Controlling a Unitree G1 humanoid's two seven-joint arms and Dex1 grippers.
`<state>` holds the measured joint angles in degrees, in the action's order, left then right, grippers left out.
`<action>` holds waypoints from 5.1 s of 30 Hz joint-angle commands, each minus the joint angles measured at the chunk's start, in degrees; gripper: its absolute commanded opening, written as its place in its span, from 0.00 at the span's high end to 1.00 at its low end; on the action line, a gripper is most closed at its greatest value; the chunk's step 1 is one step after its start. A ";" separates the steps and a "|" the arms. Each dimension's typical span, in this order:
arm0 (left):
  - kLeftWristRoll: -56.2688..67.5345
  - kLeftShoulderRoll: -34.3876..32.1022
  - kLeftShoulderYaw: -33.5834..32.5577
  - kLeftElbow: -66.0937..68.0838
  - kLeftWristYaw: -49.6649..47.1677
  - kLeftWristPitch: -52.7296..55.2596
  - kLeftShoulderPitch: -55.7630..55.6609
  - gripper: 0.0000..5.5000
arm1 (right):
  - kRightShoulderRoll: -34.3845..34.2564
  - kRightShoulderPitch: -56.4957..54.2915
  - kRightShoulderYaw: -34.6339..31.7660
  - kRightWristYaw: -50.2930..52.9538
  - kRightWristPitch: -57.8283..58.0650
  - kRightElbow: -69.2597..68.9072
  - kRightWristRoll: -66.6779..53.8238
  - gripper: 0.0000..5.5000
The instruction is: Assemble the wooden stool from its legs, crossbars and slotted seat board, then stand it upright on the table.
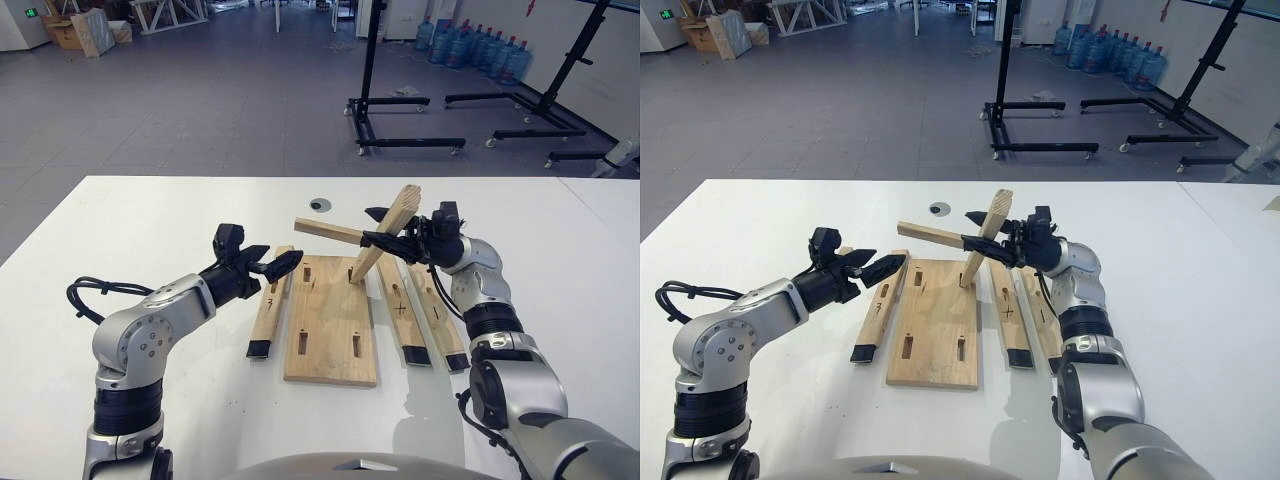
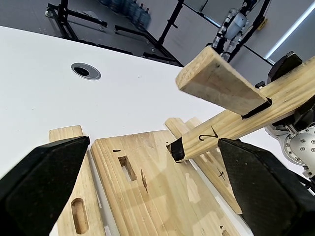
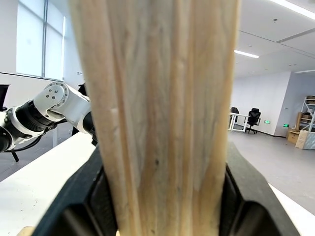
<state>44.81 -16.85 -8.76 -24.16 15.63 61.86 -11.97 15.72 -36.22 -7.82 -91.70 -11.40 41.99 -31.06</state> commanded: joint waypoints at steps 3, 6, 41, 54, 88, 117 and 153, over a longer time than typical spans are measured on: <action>-0.02 -0.13 0.53 -0.16 -0.07 -0.12 -0.09 0.13 | 1.48 0.36 4.04 -0.78 2.17 3.35 1.08 0.62; -0.18 0.03 0.53 -0.14 -0.08 -0.54 0.13 0.13 | 3.03 -1.65 3.22 -0.77 4.19 7.21 0.31 0.62; -0.92 1.08 0.78 0.48 -0.44 -2.10 0.23 0.13 | 1.20 -3.14 0.89 7.45 7.71 13.04 5.30 0.30; 1.71 -6.26 -6.71 5.11 5.16 -6.65 -10.54 0.13 | 24.97 17.23 -7.03 6.13 22.91 -14.51 3.46 0.04; 12.69 -3.80 -21.28 6.39 -15.26 -16.58 -6.42 0.13 | 2.78 51.54 -7.84 72.86 57.02 -68.97 11.76 0.04; 11.71 -2.52 -18.34 4.24 -17.36 -18.44 -3.01 0.13 | 8.42 51.66 0.15 71.69 53.89 -63.79 18.19 0.42; 34.61 -5.00 -5.01 9.79 15.61 -14.70 -18.17 0.13 | 12.07 8.96 -8.17 60.58 69.95 -60.67 -50.78 0.63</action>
<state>78.54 -22.46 -13.50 -15.19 32.65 47.18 -28.56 28.93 -28.12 -17.58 -31.85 58.55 -18.61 -80.77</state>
